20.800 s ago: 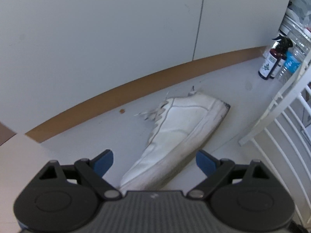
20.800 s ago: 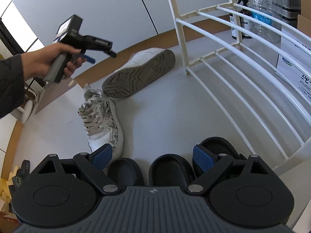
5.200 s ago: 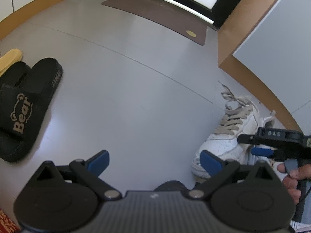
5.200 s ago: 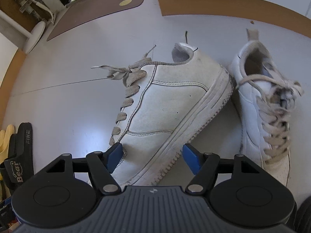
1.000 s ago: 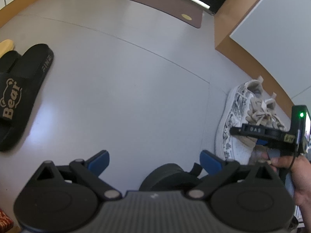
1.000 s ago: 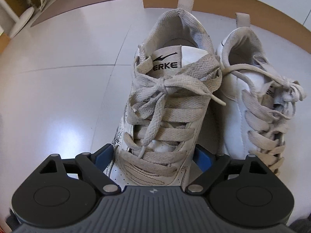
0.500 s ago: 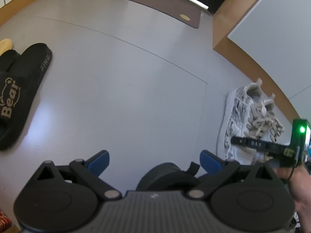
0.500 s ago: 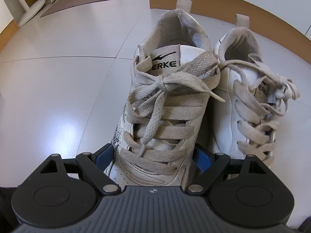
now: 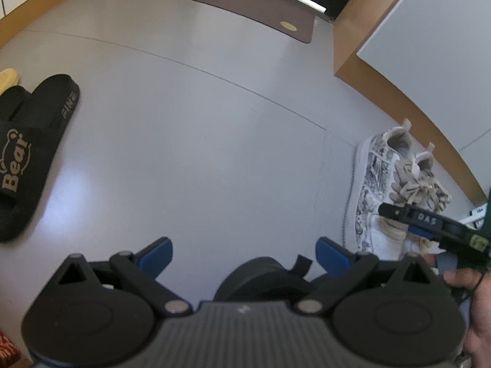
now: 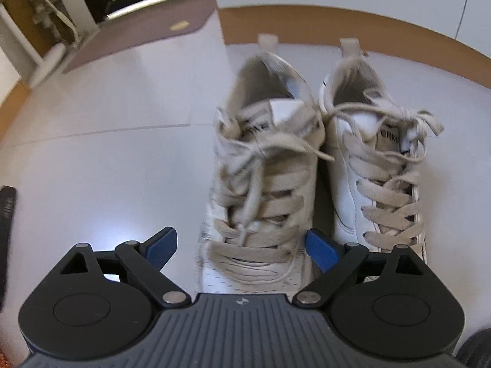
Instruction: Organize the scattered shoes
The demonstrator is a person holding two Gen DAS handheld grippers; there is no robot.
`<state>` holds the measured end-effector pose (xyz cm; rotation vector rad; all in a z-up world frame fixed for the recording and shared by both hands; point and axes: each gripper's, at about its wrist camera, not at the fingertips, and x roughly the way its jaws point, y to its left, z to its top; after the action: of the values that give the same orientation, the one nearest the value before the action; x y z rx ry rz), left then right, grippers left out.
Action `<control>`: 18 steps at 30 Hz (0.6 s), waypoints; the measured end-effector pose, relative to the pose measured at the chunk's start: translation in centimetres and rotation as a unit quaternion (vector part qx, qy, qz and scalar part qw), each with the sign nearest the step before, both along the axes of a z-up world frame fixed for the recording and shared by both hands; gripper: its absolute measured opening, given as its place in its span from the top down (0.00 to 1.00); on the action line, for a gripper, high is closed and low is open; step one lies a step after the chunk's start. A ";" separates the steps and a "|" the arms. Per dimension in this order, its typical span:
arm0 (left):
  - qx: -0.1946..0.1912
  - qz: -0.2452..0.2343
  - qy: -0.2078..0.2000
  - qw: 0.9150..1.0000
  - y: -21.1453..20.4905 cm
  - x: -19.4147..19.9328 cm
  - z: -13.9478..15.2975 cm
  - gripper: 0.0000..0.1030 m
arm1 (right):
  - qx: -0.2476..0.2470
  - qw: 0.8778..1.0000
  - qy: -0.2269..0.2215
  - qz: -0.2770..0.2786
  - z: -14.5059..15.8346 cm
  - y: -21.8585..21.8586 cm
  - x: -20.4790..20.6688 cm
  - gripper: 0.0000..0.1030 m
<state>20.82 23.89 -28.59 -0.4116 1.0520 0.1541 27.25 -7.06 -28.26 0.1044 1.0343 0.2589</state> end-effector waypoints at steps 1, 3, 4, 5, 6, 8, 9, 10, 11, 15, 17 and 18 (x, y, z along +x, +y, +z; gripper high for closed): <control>0.001 -0.001 0.000 1.000 -0.2 0.0 0.2 0.02 | 0.003 1.000 -0.002 0.003 0.3 0.0 0.1 0.09; 0.008 -0.008 -0.003 1.000 -0.7 0.1 0.9 0.02 | -0.002 1.000 -0.003 0.008 1.3 -0.4 -0.7 0.09; 0.015 -0.015 -0.006 1.000 -1.1 0.2 1.6 0.02 | -0.005 1.000 -0.003 0.011 1.8 -0.6 -1.2 0.09; 0.021 -0.022 -0.010 0.999 -1.6 0.2 2.3 0.02 | -0.005 1.000 -0.004 0.012 2.3 -1.3 -1.2 0.09; 0.026 -0.029 -0.012 0.999 -2.0 0.3 2.9 0.02 | -0.004 1.000 -0.004 0.012 2.7 -2.2 -0.9 0.09; 0.032 -0.046 -0.014 0.998 -2.7 0.4 4.3 0.02 | 0.000 1.000 -0.004 0.012 3.8 -2.8 -0.2 0.09; 0.033 -0.052 -0.015 0.998 -3.0 0.5 5.1 0.02 | 0.003 1.000 -0.004 0.012 4.4 -2.1 0.4 0.09; 0.034 -0.056 -0.016 0.998 -3.2 0.6 5.9 0.02 | 0.007 1.000 -0.004 0.011 5.0 -1.4 1.0 0.09; 0.036 -0.067 -0.020 0.997 -3.7 0.8 7.3 0.02 | 0.010 1.000 -0.004 0.011 5.6 -0.7 1.7 0.09; 0.031 -0.077 -0.027 0.996 -4.7 1.0 12.0 0.02 | 0.035 0.999 0.007 -0.002 10.1 -1.9 0.1 0.09; 0.031 -0.071 -0.026 0.997 -5.2 0.9 14.2 0.02 | 0.037 0.999 0.004 -0.002 12.3 -2.7 -0.6 0.09; 0.029 -0.070 -0.027 0.997 -5.4 0.7 15.4 0.02 | 0.034 0.999 -0.002 -0.002 13.6 -3.2 -0.9 0.09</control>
<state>21.51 18.51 -13.19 -0.2874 1.0167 0.0489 26.35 -10.29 -14.70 0.1685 1.0214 0.2905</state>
